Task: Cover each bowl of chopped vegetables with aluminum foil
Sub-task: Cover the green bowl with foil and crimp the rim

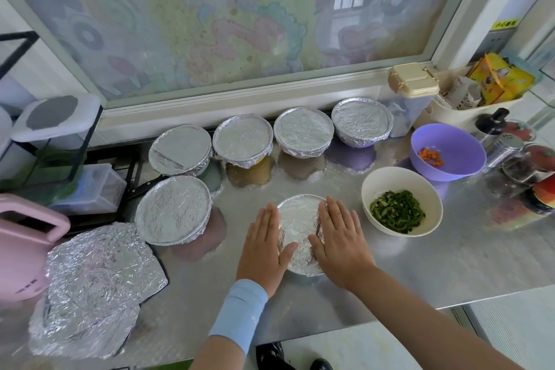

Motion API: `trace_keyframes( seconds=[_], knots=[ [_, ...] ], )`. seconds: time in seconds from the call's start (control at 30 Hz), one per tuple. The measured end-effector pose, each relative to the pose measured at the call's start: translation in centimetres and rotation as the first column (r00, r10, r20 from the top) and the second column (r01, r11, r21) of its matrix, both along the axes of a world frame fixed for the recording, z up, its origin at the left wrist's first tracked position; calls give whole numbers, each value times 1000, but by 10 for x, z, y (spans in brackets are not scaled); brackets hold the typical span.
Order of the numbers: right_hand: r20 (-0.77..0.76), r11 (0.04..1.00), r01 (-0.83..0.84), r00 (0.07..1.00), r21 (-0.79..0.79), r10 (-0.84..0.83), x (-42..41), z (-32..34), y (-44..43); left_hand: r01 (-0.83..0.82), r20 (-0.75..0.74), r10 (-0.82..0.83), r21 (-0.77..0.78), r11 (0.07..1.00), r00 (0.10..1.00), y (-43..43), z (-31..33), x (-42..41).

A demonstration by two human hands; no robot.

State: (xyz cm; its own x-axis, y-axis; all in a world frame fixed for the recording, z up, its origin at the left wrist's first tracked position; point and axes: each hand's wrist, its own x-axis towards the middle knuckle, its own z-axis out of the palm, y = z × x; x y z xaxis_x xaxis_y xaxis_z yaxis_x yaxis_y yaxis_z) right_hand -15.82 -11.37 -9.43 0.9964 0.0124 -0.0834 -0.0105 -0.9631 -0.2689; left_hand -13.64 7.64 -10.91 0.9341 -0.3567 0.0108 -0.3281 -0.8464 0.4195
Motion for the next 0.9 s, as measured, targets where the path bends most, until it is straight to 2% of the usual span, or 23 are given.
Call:
trace_keyframes(
  seconds=[0.07, 0.13, 0.2, 0.37, 0.53, 0.73, 0.9],
  knots=[
    [4, 998, 8, 1000, -69, -8, -1, 2, 1, 35, 71, -41, 89, 995, 997, 2, 2, 7],
    [-14, 1000, 11, 1000, -17, -11, -1, 2, 0, 56, 87, -67, 121, 991, 994, -6, 3, 2],
    [-37, 998, 20, 999, 57, -18, -2, 0, -1, 38, 75, -47, 117, 992, 996, -17, 0, -8],
    [-26, 993, 23, 999, 115, -21, 0, -1, 2, 9, -3, -9, 64, 998, 1000, -21, 3, -12],
    [-13, 983, 3, 1000, 184, 0, 1, -1, -3, 33, -1, -33, 124, 992, 999, -20, 9, -13],
    [-16, 987, -20, 1000, 160, 23, 0, -3, -6, 48, -65, -43, 85, 995, 997, -17, 13, -11],
    [-4, 984, -35, 999, 176, 36, 1, -6, -12, 144, -94, -138, 61, 988, 986, -2, 15, -7]
  ],
)
